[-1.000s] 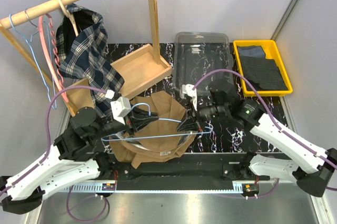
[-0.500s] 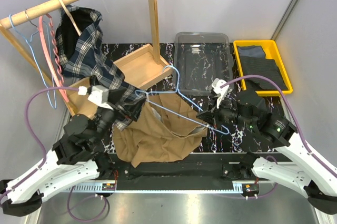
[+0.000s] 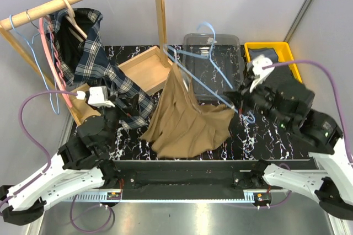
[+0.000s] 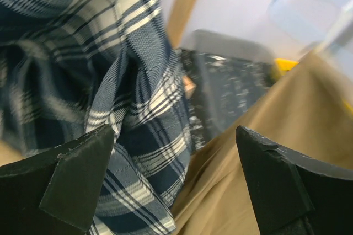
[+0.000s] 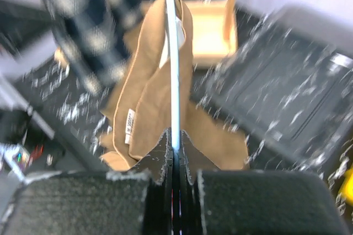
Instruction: Place the skirt on the hanger
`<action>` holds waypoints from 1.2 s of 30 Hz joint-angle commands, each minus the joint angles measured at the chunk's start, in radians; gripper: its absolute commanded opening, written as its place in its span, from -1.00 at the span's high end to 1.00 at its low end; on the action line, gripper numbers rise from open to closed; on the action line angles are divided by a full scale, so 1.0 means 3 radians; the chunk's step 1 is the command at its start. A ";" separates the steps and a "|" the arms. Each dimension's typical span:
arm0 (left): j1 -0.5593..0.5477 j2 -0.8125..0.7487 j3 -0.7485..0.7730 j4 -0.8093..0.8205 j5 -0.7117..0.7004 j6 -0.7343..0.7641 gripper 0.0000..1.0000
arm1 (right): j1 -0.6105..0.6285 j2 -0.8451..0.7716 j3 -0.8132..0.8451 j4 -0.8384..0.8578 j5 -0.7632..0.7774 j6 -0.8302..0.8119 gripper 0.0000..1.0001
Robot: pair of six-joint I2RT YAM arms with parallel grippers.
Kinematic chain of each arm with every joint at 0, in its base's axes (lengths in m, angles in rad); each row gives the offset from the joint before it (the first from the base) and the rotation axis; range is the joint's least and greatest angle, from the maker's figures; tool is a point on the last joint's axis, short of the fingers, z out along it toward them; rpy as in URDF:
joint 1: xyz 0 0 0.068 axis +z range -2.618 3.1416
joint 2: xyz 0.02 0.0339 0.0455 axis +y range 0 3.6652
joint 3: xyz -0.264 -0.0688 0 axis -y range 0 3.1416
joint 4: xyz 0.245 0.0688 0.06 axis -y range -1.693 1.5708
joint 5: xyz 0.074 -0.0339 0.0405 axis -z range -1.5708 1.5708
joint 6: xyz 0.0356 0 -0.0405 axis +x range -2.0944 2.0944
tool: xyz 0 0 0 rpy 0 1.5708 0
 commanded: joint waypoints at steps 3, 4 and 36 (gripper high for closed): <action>-0.0004 0.0204 0.0364 -0.0871 -0.0803 -0.0658 -0.98 | -0.0013 0.0684 0.1052 0.0379 0.0342 -0.0285 1.00; -0.0004 0.0179 0.0365 -0.0993 -0.0819 -0.0715 -0.98 | -0.0013 0.0767 0.1175 0.0374 0.0352 -0.0306 1.00; -0.0004 -0.0077 0.0181 -0.0816 -0.0109 -0.0660 -0.97 | -0.0018 0.3973 0.4392 0.0982 0.0030 -0.0541 1.00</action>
